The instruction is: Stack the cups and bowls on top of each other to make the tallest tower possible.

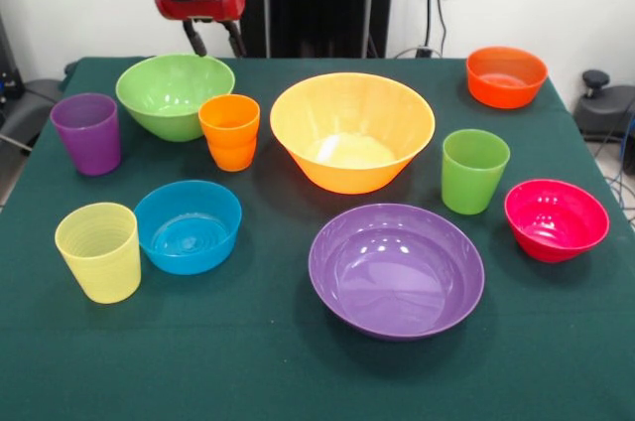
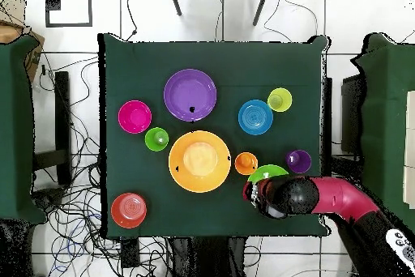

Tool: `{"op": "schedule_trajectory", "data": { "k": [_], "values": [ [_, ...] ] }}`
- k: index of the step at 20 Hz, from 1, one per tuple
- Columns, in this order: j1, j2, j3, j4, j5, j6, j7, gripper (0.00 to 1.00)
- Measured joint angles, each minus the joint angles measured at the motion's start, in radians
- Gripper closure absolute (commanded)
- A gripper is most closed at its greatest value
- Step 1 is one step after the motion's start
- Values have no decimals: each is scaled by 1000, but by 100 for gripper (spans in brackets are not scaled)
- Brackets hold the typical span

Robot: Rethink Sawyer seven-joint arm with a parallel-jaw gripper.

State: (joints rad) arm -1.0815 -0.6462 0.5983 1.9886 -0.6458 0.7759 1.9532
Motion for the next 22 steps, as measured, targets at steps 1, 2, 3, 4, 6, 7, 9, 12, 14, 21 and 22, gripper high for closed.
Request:
{"op": "schedule_trajectory", "data": {
  "k": [1, 2, 3, 4, 6, 7, 9, 12, 14, 21, 22],
  "values": [
    [0, 0, 2, -4, 3, 8, 0, 0],
    [0, 0, 5, -10, 7, 19, 0, 0],
    [0, 0, 10, -15, 12, 30, 0, 0],
    [0, -1, 15, -17, 13, 35, 0, 0],
    [0, -3, 24, -18, 15, 42, 0, 0],
    [-1, -5, 30, -18, 15, 43, 0, 0],
    [-1, -8, 37, -18, 15, 43, 0, 0],
    [-5, -24, 50, -17, 15, 43, 0, 0],
    [-17, -60, 72, -3, 24, 43, 0, 0],
    [-82, -233, 167, 83, 166, 73, 0, 0],
    [-90, -253, 178, 91, 185, 78, 0, 0]
  ]
}}
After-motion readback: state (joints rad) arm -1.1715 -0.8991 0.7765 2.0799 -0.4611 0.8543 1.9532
